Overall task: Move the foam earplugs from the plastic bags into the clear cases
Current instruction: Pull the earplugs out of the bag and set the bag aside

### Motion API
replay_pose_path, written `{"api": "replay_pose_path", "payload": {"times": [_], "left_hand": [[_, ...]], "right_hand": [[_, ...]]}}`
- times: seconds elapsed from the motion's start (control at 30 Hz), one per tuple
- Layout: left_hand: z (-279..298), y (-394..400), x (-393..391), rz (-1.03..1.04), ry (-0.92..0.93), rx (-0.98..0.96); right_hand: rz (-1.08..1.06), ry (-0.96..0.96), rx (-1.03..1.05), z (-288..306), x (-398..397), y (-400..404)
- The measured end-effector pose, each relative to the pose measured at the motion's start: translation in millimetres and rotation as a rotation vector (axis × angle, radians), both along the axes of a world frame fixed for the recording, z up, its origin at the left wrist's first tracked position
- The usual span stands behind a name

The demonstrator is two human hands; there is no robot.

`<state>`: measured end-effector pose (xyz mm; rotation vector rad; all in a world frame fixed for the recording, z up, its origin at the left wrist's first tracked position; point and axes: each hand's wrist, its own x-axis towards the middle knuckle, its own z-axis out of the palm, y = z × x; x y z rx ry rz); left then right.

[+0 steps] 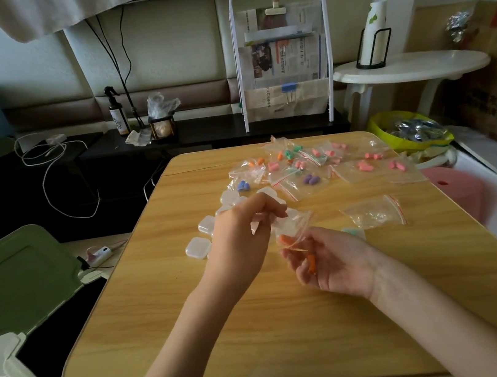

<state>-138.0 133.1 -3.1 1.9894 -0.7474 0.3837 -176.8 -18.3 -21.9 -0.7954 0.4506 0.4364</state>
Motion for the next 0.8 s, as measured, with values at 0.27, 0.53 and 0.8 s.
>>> {"api": "replay_pose_path", "payload": {"times": [0.27, 0.53, 0.8], "left_hand": [[-8, -8, 1, -0.071, 0.085, 0.098], [-9, -8, 4, 0.054, 0.199, -0.011], [-15, -6, 9, 0.121, 0.267, -0.042]], "right_hand": [[-0.084, -0.081, 0.068, 2, 0, 5], [-0.067, -0.141, -0.027, -1, 1, 6], [-0.062, -0.258, -0.547, -4, 0, 6]]}}
